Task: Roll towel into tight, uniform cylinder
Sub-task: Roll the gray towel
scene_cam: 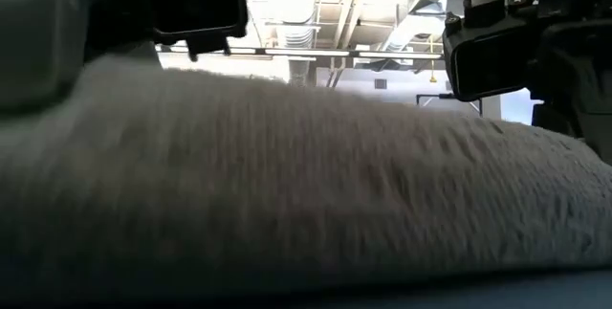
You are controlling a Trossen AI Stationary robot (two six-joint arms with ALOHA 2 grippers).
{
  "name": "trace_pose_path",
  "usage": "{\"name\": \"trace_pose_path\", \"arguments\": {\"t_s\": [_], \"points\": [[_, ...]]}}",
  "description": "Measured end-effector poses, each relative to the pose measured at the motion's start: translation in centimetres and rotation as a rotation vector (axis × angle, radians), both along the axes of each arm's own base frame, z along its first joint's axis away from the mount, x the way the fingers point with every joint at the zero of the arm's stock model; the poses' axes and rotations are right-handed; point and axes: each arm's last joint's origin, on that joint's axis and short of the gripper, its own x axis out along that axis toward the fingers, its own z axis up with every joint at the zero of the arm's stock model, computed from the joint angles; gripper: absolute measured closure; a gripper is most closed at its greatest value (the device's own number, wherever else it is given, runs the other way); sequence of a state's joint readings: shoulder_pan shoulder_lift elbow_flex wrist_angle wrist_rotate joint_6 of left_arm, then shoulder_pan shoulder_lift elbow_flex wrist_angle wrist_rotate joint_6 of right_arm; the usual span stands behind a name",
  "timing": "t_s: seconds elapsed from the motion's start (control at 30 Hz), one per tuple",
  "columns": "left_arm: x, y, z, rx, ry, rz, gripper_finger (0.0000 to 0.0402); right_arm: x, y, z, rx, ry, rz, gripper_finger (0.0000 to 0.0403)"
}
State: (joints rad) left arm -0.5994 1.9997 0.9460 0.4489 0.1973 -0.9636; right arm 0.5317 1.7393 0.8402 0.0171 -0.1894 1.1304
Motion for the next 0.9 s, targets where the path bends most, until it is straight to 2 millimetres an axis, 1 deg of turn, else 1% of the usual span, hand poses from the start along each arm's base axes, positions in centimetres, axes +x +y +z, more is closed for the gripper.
{"name": "trace_pose_path", "arguments": {"t_s": [0.1,0.27,0.4,0.5,0.53,0.6,0.7,0.8,0.9], "points": [[-0.9,0.3,-0.5,-0.082,-0.006,0.052,0.0385,0.1,-0.1,0.0,0.008,-0.011,0.043,0.0311],[-1.3,0.0,-0.6,-0.132,0.030,0.037,0.0385,0.2,-0.8,0.0,0.042,0.006,0.130,0.0258],[-1.4,-0.1,-0.7,-0.130,0.030,0.047,0.0385,0.0,-1.6,1.0,0.038,-0.006,0.186,0.0226],[-1.4,-0.1,-0.7,-0.126,0.027,0.060,0.0385,-0.9,-1.5,2.7,-0.011,-0.065,0.227,0.0214],[-1.4,-0.1,-0.7,-0.124,0.026,0.063,0.0385,-1.3,-1.2,3.4,-0.050,-0.107,0.245,0.0213],[-1.4,-0.1,-0.7,-0.121,0.026,0.065,0.0385,-2.5,0.0,4.7,-0.153,-0.221,0.303,0.0213],[-1.4,-0.1,-0.7,-0.116,0.021,0.065,0.0385,-4.4,2.6,5.6,-0.380,-0.431,0.381,0.0215],[-1.4,-0.1,-0.7,-0.114,0.018,0.065,0.0385,-5.6,5.3,5.5,-0.635,-0.651,0.465,0.0215],[-1.4,-0.1,-0.7,-0.115,0.018,0.070,0.0385,-6.1,7.2,4.3,-0.851,-0.773,0.520,0.0213]]}}
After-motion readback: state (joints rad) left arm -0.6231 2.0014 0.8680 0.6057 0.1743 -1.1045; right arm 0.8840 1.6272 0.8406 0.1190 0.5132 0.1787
